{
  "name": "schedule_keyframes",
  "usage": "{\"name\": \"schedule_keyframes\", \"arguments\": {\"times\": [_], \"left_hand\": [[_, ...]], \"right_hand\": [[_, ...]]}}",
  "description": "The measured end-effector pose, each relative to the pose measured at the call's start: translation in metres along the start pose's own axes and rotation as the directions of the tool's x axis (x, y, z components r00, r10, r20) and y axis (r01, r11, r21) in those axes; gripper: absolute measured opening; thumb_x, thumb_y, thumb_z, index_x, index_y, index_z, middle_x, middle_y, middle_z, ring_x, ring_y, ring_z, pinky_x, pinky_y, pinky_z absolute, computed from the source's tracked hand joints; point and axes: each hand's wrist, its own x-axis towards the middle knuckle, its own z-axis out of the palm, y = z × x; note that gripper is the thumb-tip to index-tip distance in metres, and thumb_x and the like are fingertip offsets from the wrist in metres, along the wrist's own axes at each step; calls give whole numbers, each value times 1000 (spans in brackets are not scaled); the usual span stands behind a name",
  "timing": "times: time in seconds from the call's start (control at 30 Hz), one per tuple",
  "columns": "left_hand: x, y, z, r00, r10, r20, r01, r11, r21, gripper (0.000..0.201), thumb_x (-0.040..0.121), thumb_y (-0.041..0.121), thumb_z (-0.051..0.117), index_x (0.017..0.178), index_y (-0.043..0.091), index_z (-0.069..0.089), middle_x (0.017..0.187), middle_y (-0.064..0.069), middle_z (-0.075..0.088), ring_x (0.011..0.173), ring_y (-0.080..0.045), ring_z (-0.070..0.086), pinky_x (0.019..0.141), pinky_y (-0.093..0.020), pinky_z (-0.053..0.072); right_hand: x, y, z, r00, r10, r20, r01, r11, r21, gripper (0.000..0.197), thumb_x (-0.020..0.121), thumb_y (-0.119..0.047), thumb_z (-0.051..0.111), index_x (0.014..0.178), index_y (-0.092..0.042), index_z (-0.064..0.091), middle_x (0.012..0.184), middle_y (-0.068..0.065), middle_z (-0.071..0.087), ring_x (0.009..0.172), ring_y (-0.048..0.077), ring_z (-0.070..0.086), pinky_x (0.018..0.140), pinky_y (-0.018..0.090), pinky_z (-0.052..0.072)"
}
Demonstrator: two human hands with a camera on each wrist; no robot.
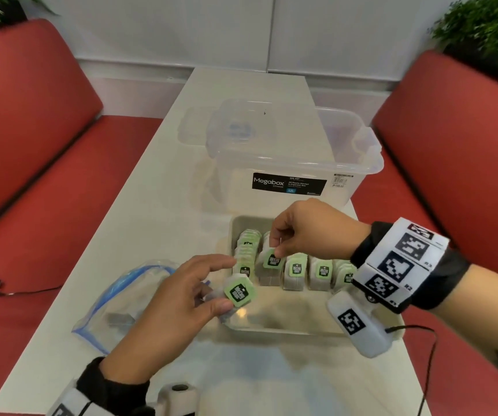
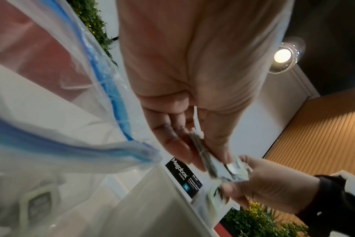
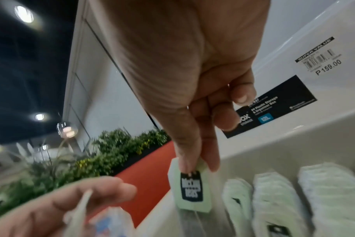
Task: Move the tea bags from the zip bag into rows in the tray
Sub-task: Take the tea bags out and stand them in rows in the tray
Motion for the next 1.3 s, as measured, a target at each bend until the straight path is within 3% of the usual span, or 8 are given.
{"name": "schedule_keyframes", "arguments": {"times": [0.1, 0.23, 0.3, 0.43, 0.6, 0.83, 1.07, 1.3], "left_hand": [[-6, -4, -3, 996, -55, -69, 51, 997, -53, 50, 74, 2, 73, 99, 43, 63, 94, 10, 68, 74, -11, 67, 66, -13, 50], [-13, -7, -5, 991, -80, -111, 74, 996, -58, 52, 73, 2, 74, 99, 46, 63, 87, 11, 69, 72, -16, 65, 68, -20, 53], [-15, -8, -6, 988, -88, -125, 80, 995, -64, 55, 72, 3, 74, 99, 49, 61, 85, 12, 69, 72, -17, 65, 66, -17, 52], [-16, -8, -7, 987, -100, -127, 91, 993, -73, 58, 71, 4, 75, 100, 52, 59, 91, 21, 68, 72, -19, 65, 66, -20, 52], [-18, -8, -5, 985, -113, -129, 103, 992, -78, 62, 71, 1, 74, 101, 53, 59, 93, 23, 66, 70, -16, 65, 71, -27, 54], [-17, -9, -2, 985, -127, -119, 114, 987, -113, 59, 69, 5, 75, 100, 52, 60, 91, 17, 66, 70, -16, 65, 71, -26, 56], [-12, -13, 5, 965, -191, -182, 154, 968, -200, 43, 73, 1, 72, 101, 34, 64, 83, 14, 64, 74, -11, 66, 67, -21, 55], [-4, -10, 11, 947, -212, -240, 139, 947, -289, 20, 85, 5, 62, 91, 24, 64, 87, 8, 72, 75, -13, 69, 62, -25, 57]], "right_hand": [[14, 9, 10, 991, 57, 119, -40, 989, -142, 8, 76, -26, 75, 83, -25, 71, 74, -8, 66, 74, 13, 61, 72, 28, 50], [33, 16, 26, 965, 79, 248, -13, 966, -259, 9, 78, -26, 73, 86, -25, 69, 72, -10, 59, 72, 12, 56, 62, 23, 42], [41, 18, 31, 954, 76, 289, 13, 955, -295, 10, 79, -25, 73, 88, -22, 70, 73, -9, 59, 71, 11, 53, 55, 19, 38], [51, 19, 39, 942, 65, 330, 52, 941, -335, 7, 80, -23, 70, 86, -21, 69, 77, -7, 61, 72, 13, 54, 53, 18, 35], [54, 20, 47, 963, 60, 261, 52, 913, -404, 13, 79, -18, 60, 88, -17, 70, 90, 1, 69, 80, 21, 61, 60, 23, 42], [57, 22, 52, 968, 82, 239, 24, 912, -409, 13, 77, -20, 60, 84, -14, 69, 87, 4, 69, 79, 23, 64, 58, 26, 45], [57, 25, 50, 977, 94, 192, -17, 929, -370, 13, 76, -23, 62, 84, -16, 69, 85, 4, 69, 70, 20, 57, 52, 21, 38], [34, 7, 27, 999, -34, 15, 37, 970, -238, 18, 91, -36, 51, 84, -22, 59, 80, -3, 61, 78, 21, 58, 61, 27, 41]]}}
